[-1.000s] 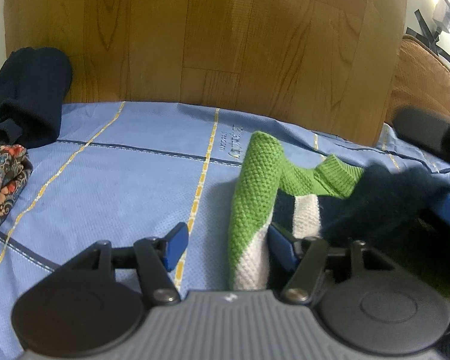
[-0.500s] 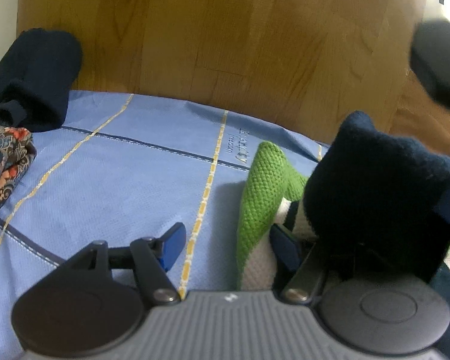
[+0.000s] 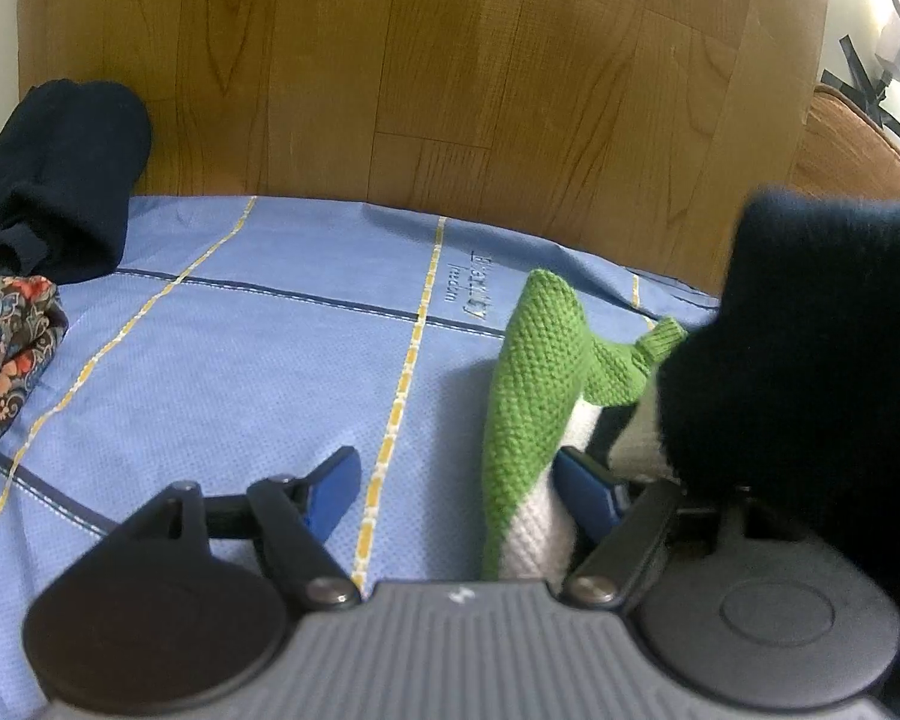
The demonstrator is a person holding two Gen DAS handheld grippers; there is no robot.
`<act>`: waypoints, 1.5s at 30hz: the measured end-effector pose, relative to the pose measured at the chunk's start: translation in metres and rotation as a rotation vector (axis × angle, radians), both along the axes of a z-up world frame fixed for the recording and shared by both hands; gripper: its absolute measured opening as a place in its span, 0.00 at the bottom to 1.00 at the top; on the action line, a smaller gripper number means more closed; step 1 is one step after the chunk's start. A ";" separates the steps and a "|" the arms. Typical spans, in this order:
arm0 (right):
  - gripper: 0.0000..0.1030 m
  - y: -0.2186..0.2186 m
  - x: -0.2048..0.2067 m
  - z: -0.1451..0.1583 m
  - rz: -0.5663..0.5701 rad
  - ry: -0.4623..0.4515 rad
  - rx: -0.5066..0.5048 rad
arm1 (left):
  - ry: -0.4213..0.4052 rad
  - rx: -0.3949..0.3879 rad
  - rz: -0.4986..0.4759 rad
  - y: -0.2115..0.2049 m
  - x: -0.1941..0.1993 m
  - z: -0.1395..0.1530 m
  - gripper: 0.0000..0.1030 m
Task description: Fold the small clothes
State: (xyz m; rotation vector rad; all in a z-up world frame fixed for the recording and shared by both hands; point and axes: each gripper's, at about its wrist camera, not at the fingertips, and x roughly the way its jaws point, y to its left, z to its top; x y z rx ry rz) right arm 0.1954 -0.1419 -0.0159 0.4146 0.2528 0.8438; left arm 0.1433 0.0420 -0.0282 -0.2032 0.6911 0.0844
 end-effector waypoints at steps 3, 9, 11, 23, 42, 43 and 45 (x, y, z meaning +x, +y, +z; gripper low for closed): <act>0.60 0.016 -0.019 -0.003 0.017 -0.135 -0.165 | 0.004 0.013 0.000 -0.002 0.000 0.000 0.70; 0.60 -0.021 -0.007 -0.038 -0.003 0.101 -0.051 | 0.005 0.018 -0.002 -0.002 0.000 -0.001 0.71; 0.60 -0.034 0.002 -0.048 -0.001 0.206 0.003 | 0.005 0.017 -0.003 -0.002 -0.001 -0.001 0.71; 0.64 -0.034 0.014 -0.016 0.130 0.360 0.370 | 0.003 -0.005 -0.004 0.003 -0.001 0.000 0.77; 0.46 -0.053 -0.030 -0.013 -0.108 0.177 -0.105 | 0.014 0.023 -0.005 -0.001 -0.001 -0.001 0.77; 0.40 -0.045 -0.035 -0.012 -0.122 0.139 -0.208 | 0.014 0.023 -0.005 -0.001 -0.001 -0.001 0.78; 0.35 -0.025 -0.044 -0.014 -0.128 0.058 -0.406 | 0.014 0.022 -0.004 -0.001 -0.001 -0.001 0.78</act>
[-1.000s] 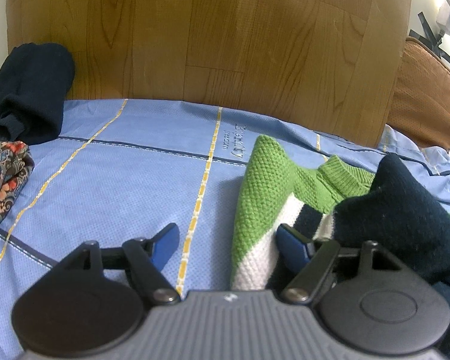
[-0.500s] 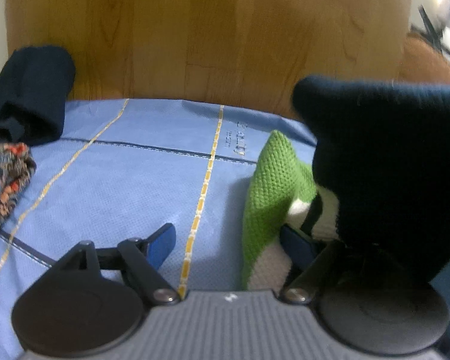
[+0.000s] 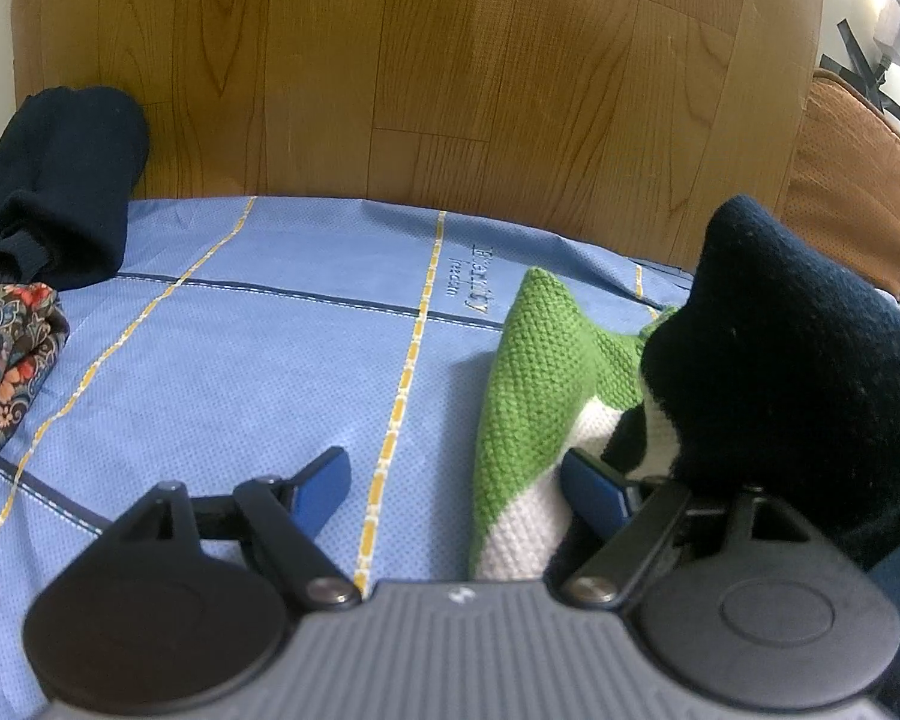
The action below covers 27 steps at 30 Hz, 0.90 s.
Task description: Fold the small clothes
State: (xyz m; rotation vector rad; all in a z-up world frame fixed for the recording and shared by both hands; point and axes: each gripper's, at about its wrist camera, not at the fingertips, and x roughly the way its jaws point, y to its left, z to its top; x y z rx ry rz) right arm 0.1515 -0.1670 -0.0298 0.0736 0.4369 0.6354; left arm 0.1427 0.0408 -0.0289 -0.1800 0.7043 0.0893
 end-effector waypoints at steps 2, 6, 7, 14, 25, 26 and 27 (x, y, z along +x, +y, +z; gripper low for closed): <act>0.33 0.018 -0.006 -0.005 0.002 -0.077 -0.179 | 0.000 0.000 0.000 0.000 0.000 0.000 0.78; 0.33 0.047 0.002 -0.023 0.016 -0.170 -0.407 | -0.001 -0.009 -0.001 0.000 0.000 0.001 0.78; 0.31 0.057 0.008 -0.026 0.017 -0.174 -0.439 | -0.002 -0.019 -0.001 0.002 0.000 0.001 0.79; 0.10 0.065 0.037 -0.004 0.004 -0.066 -0.191 | -0.025 -0.231 0.058 0.038 -0.002 0.005 0.79; 0.09 -0.034 0.034 0.015 0.027 0.281 0.531 | -0.211 -0.297 0.037 0.038 -0.030 0.029 0.78; 0.09 -0.038 0.028 0.013 0.016 0.297 0.540 | -0.218 -0.276 0.021 0.033 -0.031 0.030 0.78; 0.09 -0.041 0.024 0.009 0.001 0.298 0.535 | -0.221 -0.254 0.010 0.028 -0.031 0.030 0.78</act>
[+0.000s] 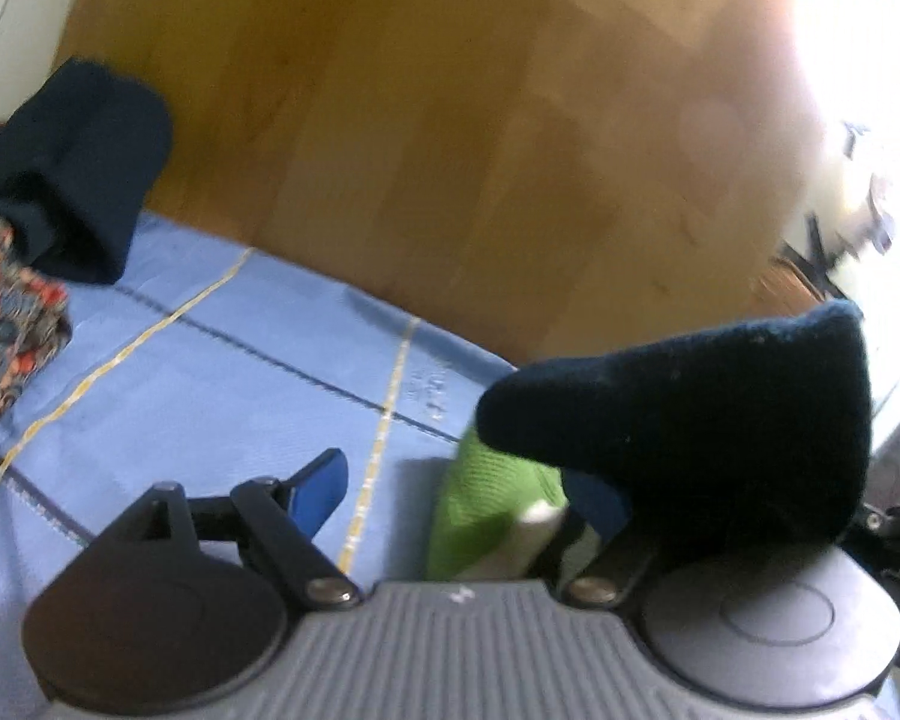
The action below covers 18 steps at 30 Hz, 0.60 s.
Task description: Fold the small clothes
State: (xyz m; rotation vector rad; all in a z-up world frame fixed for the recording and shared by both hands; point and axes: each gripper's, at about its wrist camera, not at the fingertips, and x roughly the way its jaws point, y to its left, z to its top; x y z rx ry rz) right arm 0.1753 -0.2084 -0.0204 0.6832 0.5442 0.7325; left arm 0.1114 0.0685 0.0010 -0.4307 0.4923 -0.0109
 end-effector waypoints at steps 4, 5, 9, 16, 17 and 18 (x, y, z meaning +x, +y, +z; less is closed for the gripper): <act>0.09 -0.006 -0.021 0.019 -0.131 -0.135 -0.130 | 0.009 0.041 -0.059 -0.012 0.000 -0.001 0.80; 0.09 -0.011 -0.026 0.024 -0.179 -0.183 -0.176 | 0.013 0.056 -0.092 -0.017 0.001 -0.002 0.80; 0.09 -0.027 -0.063 0.042 -0.463 -0.470 -0.559 | 0.013 0.172 -0.147 -0.039 0.001 -0.003 0.84; 0.09 -0.047 -0.080 -0.013 -0.575 -0.570 -1.039 | 0.165 0.207 -0.122 -0.038 0.024 -0.020 0.84; 0.09 -0.043 -0.080 -0.022 -0.564 -0.577 -1.087 | 0.199 0.209 -0.113 -0.037 0.027 -0.024 0.84; 0.09 -0.039 -0.081 -0.028 -0.555 -0.598 -1.127 | 0.208 0.206 -0.110 -0.035 0.028 -0.026 0.83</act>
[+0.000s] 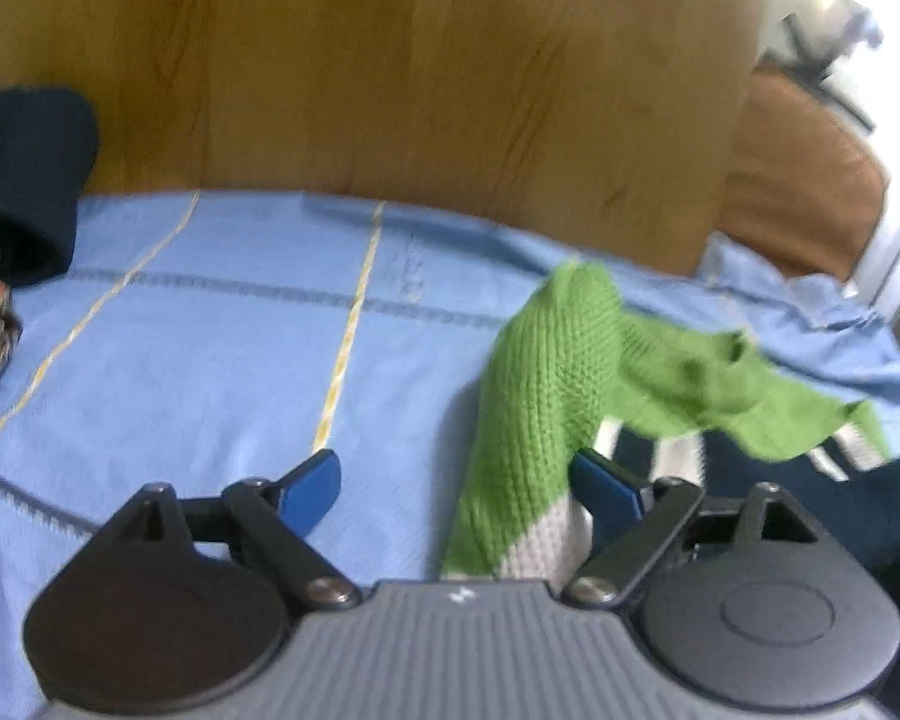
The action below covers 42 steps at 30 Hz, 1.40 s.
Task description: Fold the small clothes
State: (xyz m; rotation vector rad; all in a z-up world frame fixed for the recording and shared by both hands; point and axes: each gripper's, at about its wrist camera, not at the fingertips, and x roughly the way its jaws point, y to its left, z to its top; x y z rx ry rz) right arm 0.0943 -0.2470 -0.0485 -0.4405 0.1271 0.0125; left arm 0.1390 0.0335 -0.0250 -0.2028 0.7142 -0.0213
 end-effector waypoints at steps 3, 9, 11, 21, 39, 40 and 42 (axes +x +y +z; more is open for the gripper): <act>0.09 0.021 0.000 -0.002 0.052 -0.062 -0.091 | -0.012 -0.021 0.017 0.007 -0.003 0.001 0.84; 0.10 0.098 0.001 0.019 0.375 -0.203 -0.403 | -0.002 -0.145 0.154 0.046 0.000 0.003 0.82; 0.33 0.128 -0.003 0.006 0.557 -0.193 -0.581 | -0.003 -0.177 0.186 0.057 -0.001 0.005 0.82; 0.70 0.126 0.000 -0.007 0.652 -0.123 -0.682 | -0.027 -0.261 0.240 0.082 -0.005 0.009 0.83; 0.09 0.037 0.048 0.018 0.370 0.508 0.460 | -0.074 -0.255 0.067 0.049 -0.008 0.008 0.78; 0.09 0.029 0.039 0.020 0.350 0.475 0.473 | -0.081 -0.262 0.053 0.048 -0.008 0.009 0.79; 0.09 0.016 0.023 0.018 0.307 0.422 0.505 | -0.088 -0.269 0.028 0.044 -0.008 0.009 0.79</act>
